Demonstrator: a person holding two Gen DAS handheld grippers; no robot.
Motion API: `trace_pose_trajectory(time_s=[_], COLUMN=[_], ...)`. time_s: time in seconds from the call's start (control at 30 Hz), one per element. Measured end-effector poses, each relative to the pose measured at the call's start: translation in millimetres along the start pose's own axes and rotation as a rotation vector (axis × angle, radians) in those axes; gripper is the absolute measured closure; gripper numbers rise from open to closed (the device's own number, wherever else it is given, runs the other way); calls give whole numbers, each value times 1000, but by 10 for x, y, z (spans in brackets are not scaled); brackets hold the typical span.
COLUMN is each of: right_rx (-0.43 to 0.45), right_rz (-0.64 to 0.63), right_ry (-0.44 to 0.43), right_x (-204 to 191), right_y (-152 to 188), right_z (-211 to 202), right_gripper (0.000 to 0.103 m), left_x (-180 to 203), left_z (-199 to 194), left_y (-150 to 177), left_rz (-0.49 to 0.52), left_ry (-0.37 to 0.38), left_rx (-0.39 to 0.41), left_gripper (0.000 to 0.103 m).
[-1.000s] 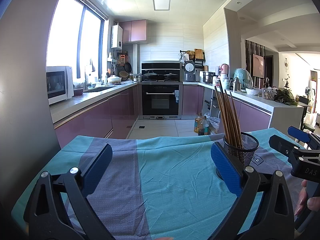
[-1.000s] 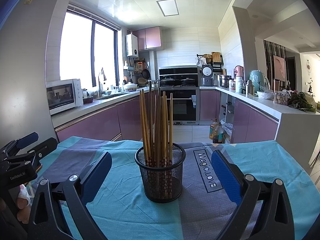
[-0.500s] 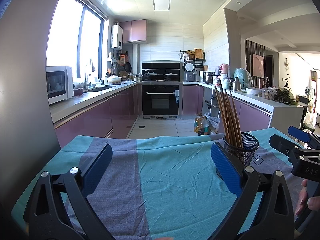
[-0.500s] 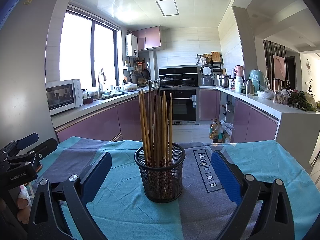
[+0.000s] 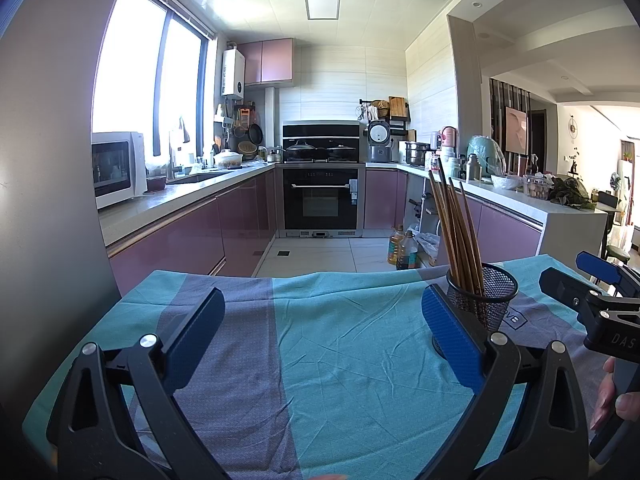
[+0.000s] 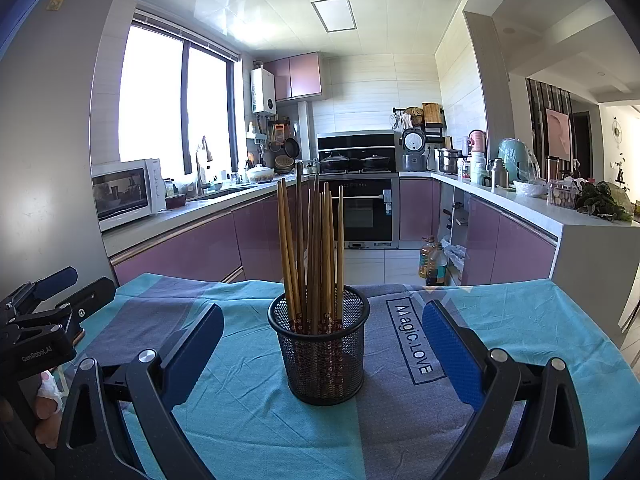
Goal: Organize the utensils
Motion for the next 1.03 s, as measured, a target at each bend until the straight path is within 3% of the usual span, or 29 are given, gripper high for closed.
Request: trace_pose_trajectory(time_s=[0.8, 0.9, 1.03], right_rx=[-11, -45, -211], right_rz=[2, 16, 34], right_ry=[15, 37, 151], right_x=[71, 248, 765], right_y=[13, 54, 260], right_z=[38, 102, 385], right_gripper=[7, 7, 7], left_x=[46, -15, -150], left_z=[53, 136, 330], left_y=[50, 93, 196], left_rz=[25, 9, 11], left_ry=[6, -4, -27], left_rx=[-10, -50, -129], left_gripper=[6, 6, 6])
Point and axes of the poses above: each gripper's, at about its wrist camera, not at the fingertips, and z roughly the way its jaws point, x to its right, y to its underside, the point moved 6 cm from there along z, roughly the way its jaws point, and after that the axes turned 3 degrees about x, right-handed, at the moved point
